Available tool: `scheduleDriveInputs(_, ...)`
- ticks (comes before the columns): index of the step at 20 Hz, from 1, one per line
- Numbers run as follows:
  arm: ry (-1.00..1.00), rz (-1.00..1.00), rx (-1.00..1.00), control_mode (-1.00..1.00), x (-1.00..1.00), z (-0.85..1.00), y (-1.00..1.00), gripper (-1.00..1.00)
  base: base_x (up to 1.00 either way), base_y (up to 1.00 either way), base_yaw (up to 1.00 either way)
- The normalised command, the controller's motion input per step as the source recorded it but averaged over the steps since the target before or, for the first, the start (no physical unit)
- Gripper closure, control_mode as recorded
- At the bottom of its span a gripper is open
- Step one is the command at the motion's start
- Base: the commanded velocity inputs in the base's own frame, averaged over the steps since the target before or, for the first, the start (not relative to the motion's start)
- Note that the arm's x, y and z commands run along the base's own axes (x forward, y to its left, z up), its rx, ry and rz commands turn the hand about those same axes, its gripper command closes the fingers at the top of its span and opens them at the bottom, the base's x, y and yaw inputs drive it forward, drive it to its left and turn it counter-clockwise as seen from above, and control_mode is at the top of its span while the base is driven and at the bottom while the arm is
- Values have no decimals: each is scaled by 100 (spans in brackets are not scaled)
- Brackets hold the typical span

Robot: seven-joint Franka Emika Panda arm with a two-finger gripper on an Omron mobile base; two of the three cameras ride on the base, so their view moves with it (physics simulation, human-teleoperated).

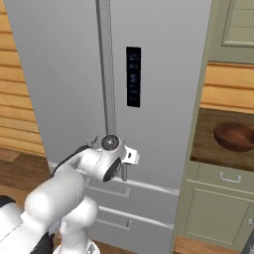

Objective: Grab a lemon wedge from the fridge and one ice cube from the ice bowl, and put them in the glass of lemonade.

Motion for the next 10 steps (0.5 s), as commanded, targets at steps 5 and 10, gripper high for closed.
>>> scheduleDriveInputs(5, 0, 0, 0, -100, 51, -29, 0, -100, 0, 0, 0)
scheduleDriveInputs(10, 0, 0, 0, -100, 46, -20, 0, -100, 0, 0, 0)
